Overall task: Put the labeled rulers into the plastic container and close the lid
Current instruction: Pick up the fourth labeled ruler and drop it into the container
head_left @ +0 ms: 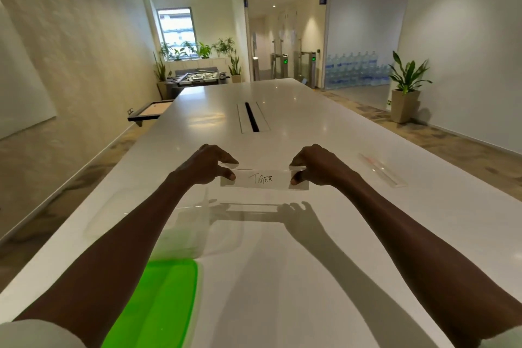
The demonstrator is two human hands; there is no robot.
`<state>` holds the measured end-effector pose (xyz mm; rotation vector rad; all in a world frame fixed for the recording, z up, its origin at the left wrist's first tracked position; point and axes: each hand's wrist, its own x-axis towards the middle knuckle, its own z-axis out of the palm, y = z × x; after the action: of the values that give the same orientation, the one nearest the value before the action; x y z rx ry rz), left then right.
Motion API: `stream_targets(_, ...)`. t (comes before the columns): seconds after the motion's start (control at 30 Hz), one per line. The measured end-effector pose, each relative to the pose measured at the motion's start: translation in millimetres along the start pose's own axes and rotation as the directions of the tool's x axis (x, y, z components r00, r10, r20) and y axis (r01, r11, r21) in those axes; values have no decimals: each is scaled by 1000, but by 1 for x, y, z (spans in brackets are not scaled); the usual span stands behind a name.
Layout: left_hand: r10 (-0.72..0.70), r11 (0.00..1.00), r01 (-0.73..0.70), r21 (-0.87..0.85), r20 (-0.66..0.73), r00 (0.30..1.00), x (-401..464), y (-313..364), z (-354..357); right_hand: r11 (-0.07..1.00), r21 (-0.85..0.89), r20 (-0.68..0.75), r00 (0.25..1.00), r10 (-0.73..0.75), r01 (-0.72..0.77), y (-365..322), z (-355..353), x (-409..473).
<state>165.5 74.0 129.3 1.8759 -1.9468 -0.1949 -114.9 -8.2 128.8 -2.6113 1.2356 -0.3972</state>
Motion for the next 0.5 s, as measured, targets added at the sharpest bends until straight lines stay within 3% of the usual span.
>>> stream_targets(0.5,-107,992,109,64,-42,993,-59,-105,-65,986,11,-6,986,-165,165,-115,45,53)
